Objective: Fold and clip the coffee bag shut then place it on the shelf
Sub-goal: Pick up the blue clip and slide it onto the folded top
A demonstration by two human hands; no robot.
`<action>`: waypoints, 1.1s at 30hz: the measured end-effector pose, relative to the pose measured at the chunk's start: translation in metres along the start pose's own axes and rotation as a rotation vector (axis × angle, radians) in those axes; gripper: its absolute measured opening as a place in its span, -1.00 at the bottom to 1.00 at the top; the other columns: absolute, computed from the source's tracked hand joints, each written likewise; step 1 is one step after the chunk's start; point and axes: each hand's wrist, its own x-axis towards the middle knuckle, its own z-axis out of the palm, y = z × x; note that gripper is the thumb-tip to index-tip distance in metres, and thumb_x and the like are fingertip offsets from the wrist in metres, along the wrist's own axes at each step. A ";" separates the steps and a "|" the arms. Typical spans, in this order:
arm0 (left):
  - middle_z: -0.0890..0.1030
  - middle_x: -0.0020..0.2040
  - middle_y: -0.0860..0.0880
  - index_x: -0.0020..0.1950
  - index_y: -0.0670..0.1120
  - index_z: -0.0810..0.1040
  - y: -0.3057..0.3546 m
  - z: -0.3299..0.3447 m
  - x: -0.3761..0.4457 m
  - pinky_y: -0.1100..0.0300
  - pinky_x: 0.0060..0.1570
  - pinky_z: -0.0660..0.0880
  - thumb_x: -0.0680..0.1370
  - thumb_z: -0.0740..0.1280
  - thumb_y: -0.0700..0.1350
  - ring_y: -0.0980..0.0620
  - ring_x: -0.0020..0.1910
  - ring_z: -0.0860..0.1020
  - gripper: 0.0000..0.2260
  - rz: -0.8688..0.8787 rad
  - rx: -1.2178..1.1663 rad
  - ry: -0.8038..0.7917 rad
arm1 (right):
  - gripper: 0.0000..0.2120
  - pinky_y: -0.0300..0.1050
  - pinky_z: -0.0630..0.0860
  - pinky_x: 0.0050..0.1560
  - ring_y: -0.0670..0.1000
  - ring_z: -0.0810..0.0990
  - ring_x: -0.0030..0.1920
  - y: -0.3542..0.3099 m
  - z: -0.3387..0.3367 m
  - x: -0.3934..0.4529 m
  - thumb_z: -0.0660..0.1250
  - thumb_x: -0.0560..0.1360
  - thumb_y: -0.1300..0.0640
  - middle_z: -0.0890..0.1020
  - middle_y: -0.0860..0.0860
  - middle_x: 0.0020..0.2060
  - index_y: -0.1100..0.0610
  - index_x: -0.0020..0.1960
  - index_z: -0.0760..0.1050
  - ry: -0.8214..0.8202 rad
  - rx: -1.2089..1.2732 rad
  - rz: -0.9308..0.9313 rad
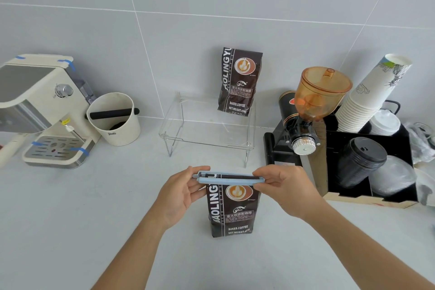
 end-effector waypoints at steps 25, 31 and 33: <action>0.72 -0.08 0.14 0.05 0.11 0.67 0.036 -0.013 -0.018 0.31 -0.32 0.48 0.48 0.46 -0.03 0.05 -0.34 0.62 -0.84 0.370 1.180 0.017 | -0.78 -0.62 0.47 -0.21 -0.47 0.59 -0.23 0.000 0.003 -0.006 0.54 0.38 0.23 0.58 -0.39 -0.28 0.13 0.03 0.70 0.057 -0.149 -0.088; 0.71 -0.11 0.13 0.07 0.03 0.69 0.032 -0.013 -0.019 0.42 -0.37 0.44 0.48 0.46 -0.05 0.15 -0.32 0.63 -0.82 0.397 1.182 0.033 | -0.80 -0.58 0.49 -0.21 -0.45 0.59 -0.23 -0.001 0.004 -0.010 0.54 0.38 0.23 0.59 -0.38 -0.28 0.13 0.01 0.71 0.077 -0.160 -0.118; 0.72 -0.10 0.08 0.06 -0.01 0.69 0.031 -0.011 -0.021 0.44 -0.37 0.43 0.48 0.46 -0.08 0.16 -0.37 0.61 -0.83 0.433 1.186 0.040 | -0.80 -0.58 0.49 -0.21 -0.42 0.61 -0.23 0.001 0.005 -0.011 0.54 0.37 0.26 0.60 -0.37 -0.29 0.15 -0.01 0.71 0.103 -0.147 -0.125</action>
